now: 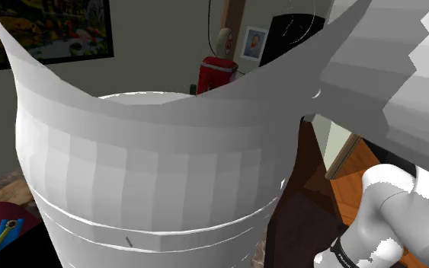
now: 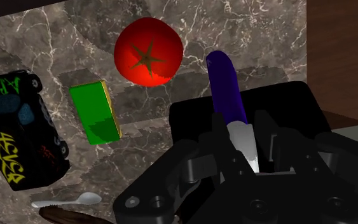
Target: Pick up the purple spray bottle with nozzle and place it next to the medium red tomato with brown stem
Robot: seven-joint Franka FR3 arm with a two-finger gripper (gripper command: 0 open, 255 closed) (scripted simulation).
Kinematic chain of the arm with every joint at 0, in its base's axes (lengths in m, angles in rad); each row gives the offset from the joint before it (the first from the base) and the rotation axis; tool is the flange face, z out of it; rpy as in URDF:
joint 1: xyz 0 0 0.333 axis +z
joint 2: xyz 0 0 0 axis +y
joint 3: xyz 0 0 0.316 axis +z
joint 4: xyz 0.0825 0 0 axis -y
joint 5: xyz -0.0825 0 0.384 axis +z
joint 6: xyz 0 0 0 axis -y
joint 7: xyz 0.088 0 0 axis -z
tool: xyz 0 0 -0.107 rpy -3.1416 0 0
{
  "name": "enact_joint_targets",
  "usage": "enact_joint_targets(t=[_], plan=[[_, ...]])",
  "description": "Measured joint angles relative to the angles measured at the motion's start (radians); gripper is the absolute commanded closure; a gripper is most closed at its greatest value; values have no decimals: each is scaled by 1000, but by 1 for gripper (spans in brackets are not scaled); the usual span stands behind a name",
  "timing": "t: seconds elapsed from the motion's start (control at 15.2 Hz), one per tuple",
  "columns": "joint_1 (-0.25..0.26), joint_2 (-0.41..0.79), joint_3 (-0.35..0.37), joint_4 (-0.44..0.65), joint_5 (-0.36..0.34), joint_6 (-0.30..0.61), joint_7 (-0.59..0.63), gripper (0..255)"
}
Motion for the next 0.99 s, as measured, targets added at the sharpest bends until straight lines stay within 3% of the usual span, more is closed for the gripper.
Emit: enact_joint_targets(t=[0.99], plan=[[4,38,3,-164,-21,195,9,255]])
